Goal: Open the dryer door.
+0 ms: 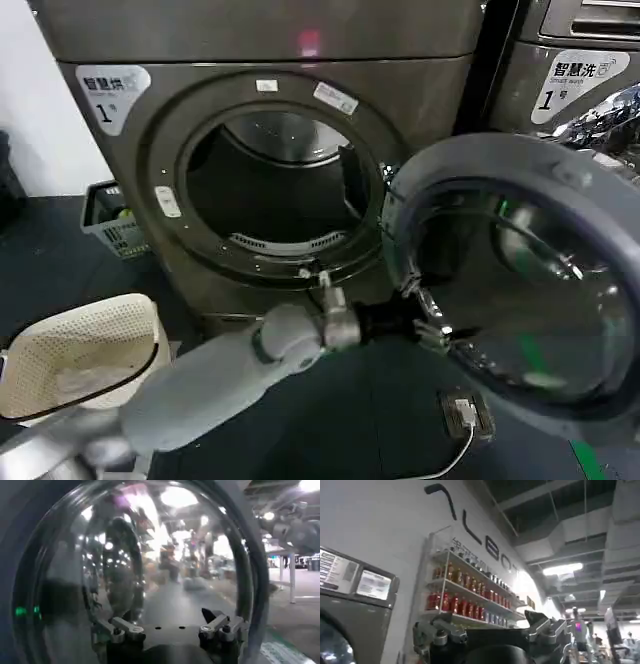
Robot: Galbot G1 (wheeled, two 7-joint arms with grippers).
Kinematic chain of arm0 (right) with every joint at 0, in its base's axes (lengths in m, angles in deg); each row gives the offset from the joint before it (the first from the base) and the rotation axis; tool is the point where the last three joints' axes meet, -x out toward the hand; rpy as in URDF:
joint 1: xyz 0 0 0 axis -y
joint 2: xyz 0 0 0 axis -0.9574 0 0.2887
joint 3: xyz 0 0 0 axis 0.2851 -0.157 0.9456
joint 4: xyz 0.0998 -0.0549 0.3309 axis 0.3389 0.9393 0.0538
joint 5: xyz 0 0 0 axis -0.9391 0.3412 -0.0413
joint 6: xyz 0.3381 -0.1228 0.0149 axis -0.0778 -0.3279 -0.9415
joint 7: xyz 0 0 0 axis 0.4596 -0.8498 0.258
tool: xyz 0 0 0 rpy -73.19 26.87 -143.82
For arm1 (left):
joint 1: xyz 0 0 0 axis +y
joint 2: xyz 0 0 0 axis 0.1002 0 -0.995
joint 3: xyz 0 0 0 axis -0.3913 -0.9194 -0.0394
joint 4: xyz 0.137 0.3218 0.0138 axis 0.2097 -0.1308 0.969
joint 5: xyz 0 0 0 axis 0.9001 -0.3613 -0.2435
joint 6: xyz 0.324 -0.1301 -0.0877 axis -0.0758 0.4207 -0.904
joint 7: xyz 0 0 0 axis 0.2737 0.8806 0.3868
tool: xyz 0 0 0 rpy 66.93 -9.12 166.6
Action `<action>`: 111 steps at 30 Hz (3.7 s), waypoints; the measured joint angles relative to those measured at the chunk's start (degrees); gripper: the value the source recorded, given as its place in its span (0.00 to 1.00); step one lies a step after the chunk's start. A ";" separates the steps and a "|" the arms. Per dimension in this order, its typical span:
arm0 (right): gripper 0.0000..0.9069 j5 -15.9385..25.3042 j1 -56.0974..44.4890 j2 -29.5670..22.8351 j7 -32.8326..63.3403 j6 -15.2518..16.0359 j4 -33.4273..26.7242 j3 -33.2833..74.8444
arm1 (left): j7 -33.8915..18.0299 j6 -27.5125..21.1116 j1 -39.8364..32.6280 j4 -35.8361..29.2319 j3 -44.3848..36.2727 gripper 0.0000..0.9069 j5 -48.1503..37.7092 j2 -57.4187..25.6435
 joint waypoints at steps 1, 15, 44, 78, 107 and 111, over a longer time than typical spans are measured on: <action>1.00 0.18 -0.09 0.00 0.00 -0.05 -0.10 0.30 | -0.14 -0.01 -0.49 0.62 -0.18 1.00 -0.02 0.70; 1.00 0.33 -0.54 0.23 0.10 -0.12 -1.07 1.46 | -0.64 0.72 -3.82 6.58 -1.54 1.00 0.10 6.59; 1.00 -0.07 -0.84 1.82 -0.24 -1.15 -0.56 1.34 | 2.12 21.61 1.75 -0.29 2.92 1.00 1.14 -2.61; 1.00 7.13 -0.31 5.33 -0.84 -4.77 1.36 4.33 | 7.03 3.88 13.71 -3.16 16.71 1.00 19.78 -53.76; 1.00 7.55 -2.42 4.81 -0.95 -4.88 1.33 7.35 | 16.85 1.02 22.96 8.61 21.14 1.00 30.21 -70.83; 1.00 7.54 -2.47 4.73 -0.97 -5.02 0.93 7.34 | 18.45 1.62 23.34 9.93 20.91 1.00 31.24 -72.17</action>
